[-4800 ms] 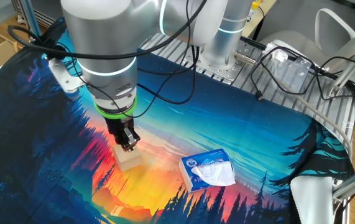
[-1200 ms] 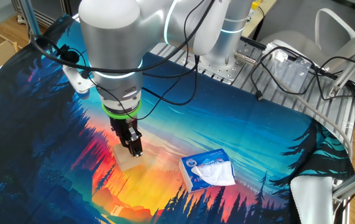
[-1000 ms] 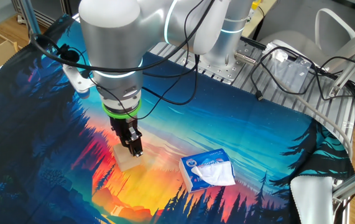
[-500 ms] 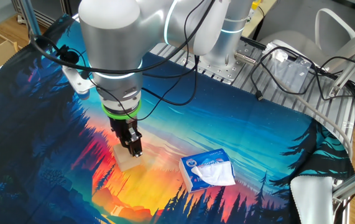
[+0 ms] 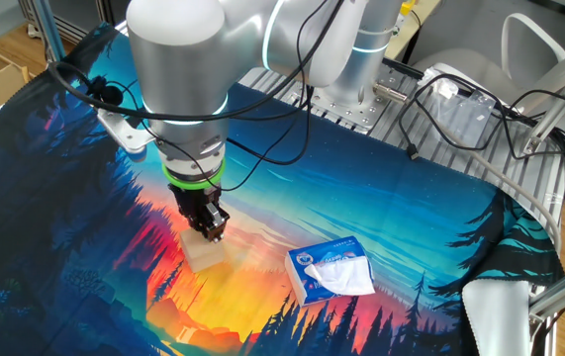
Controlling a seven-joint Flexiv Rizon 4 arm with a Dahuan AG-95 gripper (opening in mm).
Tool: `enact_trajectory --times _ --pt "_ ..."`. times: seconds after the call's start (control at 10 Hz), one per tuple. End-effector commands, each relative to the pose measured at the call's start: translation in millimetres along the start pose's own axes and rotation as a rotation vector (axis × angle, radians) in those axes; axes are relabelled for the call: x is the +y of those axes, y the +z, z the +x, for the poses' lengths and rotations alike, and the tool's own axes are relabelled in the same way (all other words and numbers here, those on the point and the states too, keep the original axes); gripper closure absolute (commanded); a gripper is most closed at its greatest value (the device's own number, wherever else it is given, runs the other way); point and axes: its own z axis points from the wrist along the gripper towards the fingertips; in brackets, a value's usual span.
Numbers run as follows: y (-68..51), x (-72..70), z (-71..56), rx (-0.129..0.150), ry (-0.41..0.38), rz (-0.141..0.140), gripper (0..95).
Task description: Pick up one small block
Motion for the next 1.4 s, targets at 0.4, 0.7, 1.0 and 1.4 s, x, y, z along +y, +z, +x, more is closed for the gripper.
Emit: enact_trajectory --times 0.4,0.7,1.0,1.4 --pt "2.5 1.7 -1.2 0.051 -0.042 0.042 95.0" --pt "2.5 1.7 -1.2 0.053 -0.070 0.059 95.0" --pt "2.5 1.7 -1.2 0.055 -0.083 0.057 95.0" --pt "2.5 1.7 -1.2 0.064 -0.091 0.052 95.0"
